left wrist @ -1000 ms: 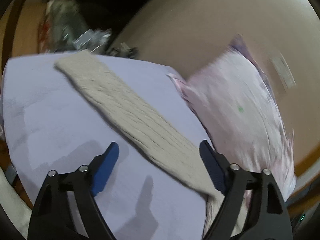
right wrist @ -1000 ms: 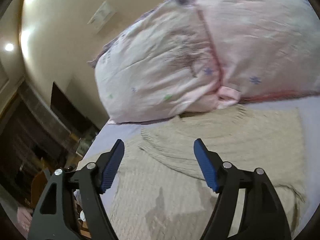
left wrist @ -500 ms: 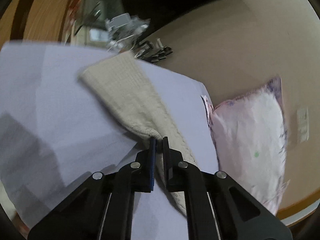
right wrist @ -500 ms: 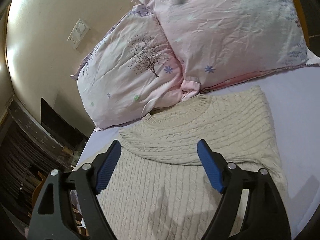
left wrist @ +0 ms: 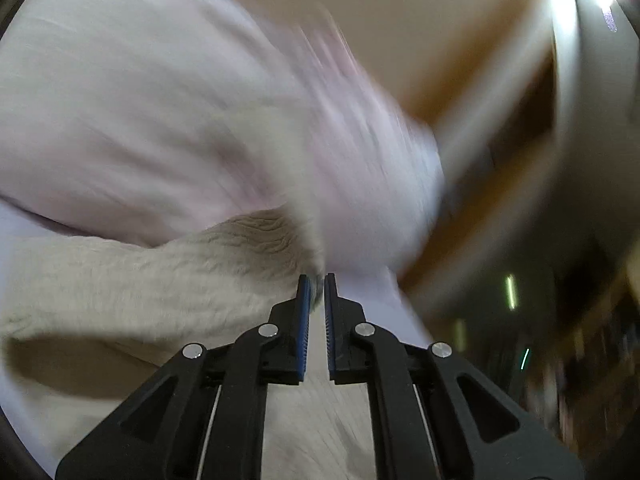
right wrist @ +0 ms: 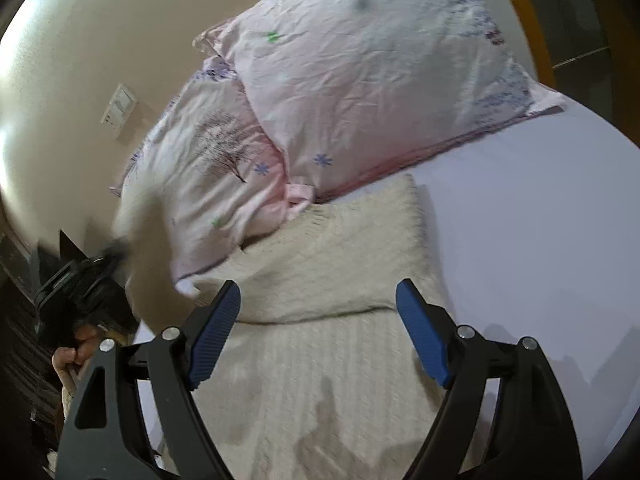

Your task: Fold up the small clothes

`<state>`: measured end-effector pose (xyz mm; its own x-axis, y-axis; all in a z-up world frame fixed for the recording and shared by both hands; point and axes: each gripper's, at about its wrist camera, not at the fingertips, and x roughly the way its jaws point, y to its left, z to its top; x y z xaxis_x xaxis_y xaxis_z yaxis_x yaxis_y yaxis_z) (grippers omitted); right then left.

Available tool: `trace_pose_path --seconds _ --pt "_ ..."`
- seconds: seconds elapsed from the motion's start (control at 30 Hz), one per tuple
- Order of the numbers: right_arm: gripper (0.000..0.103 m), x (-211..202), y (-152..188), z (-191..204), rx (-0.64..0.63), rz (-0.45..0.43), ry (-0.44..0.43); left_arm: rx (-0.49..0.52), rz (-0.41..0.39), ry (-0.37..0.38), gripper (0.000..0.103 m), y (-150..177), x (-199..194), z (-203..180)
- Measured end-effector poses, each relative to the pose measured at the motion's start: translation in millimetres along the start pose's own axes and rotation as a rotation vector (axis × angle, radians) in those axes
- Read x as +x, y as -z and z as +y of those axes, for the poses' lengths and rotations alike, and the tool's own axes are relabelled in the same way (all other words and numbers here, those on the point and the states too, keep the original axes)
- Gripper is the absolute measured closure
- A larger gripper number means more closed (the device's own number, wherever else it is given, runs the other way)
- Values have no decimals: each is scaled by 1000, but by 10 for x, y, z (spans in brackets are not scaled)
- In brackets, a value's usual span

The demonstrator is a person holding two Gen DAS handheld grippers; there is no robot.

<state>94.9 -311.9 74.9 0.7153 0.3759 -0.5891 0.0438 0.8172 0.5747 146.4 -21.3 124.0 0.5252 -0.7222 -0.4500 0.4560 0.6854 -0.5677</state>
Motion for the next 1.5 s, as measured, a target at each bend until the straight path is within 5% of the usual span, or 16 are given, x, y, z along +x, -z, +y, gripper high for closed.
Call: trace_pose_path --seconds 0.1,0.17,0.4,0.43,0.5,0.53,0.67,0.77,0.9,0.97,1.03,1.07,1.1,1.17,1.33,1.5 --pt "23 -187 87 -139 -1 21 -6 78 188 -9 98 339 484 -230" --pt "19 -356 154 -211 -30 24 -9 93 175 -21 98 458 329 -199" --pt "16 -920 648 -607 4 136 -176 26 98 -24 97 1059 -1258 273" --pt "16 -1013 760 -665 12 160 -191 10 100 -26 93 1154 -1425 330" --pt "16 -1136 940 -743 18 211 -188 -47 92 -69 50 1480 -1835 457" --pt "16 -1192 1060 -793 27 254 -176 -64 89 -96 41 1562 -1902 499" --pt "16 -1182 1381 -952 115 375 -150 -165 120 -101 35 2035 -2157 687" --pt "17 -962 1542 -1051 199 424 -225 -215 162 -88 33 2278 -2038 795" --pt "34 -639 1686 -1136 293 452 -331 -259 208 -99 33 2478 -1674 910" --pt "60 -523 1746 -1139 329 461 -404 -274 208 -102 37 2525 -1576 928" --pt "86 -469 1797 -1101 336 475 -449 -309 191 -70 51 2560 -1516 952" --pt "94 -471 1805 -1076 329 479 -456 -324 186 -59 71 2549 -1486 960" --pt "95 -494 1795 -1054 319 474 -456 -351 178 -32 90 2558 -1483 981" --pt "96 -630 1684 -972 285 419 -466 -385 153 9 96 2532 -1522 978" --pt "96 -939 1019 -546 127 234 -510 -335 41 56 97 2041 -1713 843" --pt "96 -825 -9 10 -52 36 -523 -262 -153 -25 97 852 -1679 924"
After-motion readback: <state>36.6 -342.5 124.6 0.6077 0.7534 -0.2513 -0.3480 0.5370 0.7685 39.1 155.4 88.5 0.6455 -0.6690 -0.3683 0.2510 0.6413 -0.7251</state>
